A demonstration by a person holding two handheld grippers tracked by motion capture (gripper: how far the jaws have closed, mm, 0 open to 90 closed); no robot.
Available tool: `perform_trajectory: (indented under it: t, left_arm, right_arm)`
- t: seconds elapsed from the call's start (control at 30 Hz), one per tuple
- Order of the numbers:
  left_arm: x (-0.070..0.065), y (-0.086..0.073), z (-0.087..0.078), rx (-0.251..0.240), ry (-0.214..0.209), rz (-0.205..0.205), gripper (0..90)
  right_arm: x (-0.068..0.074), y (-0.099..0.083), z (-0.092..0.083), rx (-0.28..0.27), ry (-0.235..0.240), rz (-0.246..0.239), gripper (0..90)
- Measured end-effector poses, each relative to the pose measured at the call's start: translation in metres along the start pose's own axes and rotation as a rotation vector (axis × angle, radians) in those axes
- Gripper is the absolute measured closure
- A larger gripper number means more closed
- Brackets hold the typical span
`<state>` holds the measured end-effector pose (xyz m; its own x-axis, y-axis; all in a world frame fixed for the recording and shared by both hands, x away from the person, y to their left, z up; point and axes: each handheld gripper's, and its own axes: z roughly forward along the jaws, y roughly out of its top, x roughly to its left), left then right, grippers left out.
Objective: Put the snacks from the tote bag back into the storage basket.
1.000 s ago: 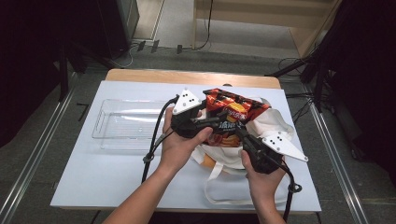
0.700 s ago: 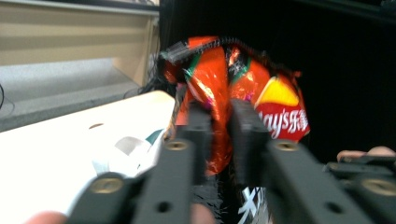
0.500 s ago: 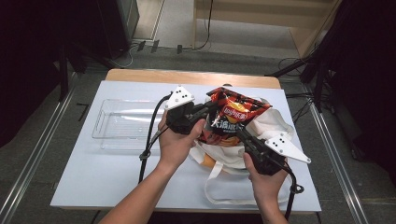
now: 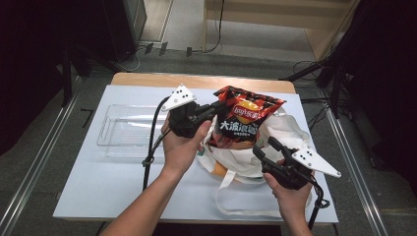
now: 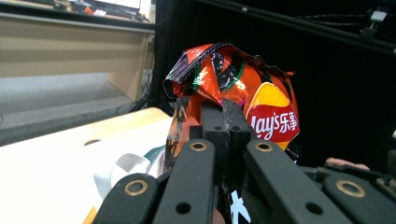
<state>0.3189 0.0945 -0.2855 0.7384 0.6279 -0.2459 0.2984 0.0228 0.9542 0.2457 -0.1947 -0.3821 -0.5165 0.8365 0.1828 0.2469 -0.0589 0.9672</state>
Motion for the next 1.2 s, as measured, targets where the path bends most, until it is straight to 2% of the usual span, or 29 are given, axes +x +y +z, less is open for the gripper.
perform_trajectory:
  t: [0.17, 0.3, 0.43, 0.47, 0.53, 0.57, 0.67, 0.73, 1.2]
  left_arm:
    - [0.002, 0.005, -0.006, -0.028, -0.010, -0.019, 90.0]
    - [0.006, 0.009, -0.015, -0.042, 0.005, -0.018, 90.0]
    - [0.011, 0.014, -0.023, -0.059, 0.007, -0.028, 90.0]
    - [0.012, 0.015, -0.025, -0.058, 0.007, -0.028, 90.0]
    - [0.012, 0.016, -0.031, -0.062, 0.021, -0.008, 90.0]
    - [0.012, 0.017, -0.033, -0.060, 0.026, 0.005, 90.0]
    - [0.018, 0.018, -0.040, -0.066, 0.036, -0.001, 90.0]
    - [0.023, 0.018, -0.045, -0.075, 0.034, -0.021, 90.0]
    - [0.046, 0.030, -0.087, -0.118, 0.087, -0.019, 90.0]
  right_arm:
    - [-0.017, -0.015, -0.013, 0.019, -0.032, 0.023, 34.6]
    - [-0.032, -0.027, -0.025, 0.031, -0.052, 0.029, 30.9]
    - [-0.041, -0.038, -0.030, 0.054, -0.064, 0.032, 26.0]
    - [-0.041, -0.040, -0.030, 0.066, -0.071, 0.038, 23.6]
    - [-0.043, -0.042, -0.027, 0.088, -0.121, 0.025, 18.3]
    - [-0.044, -0.043, -0.027, 0.089, -0.124, 0.027, 17.0]
    - [-0.046, -0.044, -0.026, 0.093, -0.126, 0.035, 16.5]
    - [-0.046, -0.045, -0.026, 0.093, -0.131, 0.046, 16.4]
    - [-0.047, -0.046, -0.031, 0.086, -0.146, 0.051, 16.2]
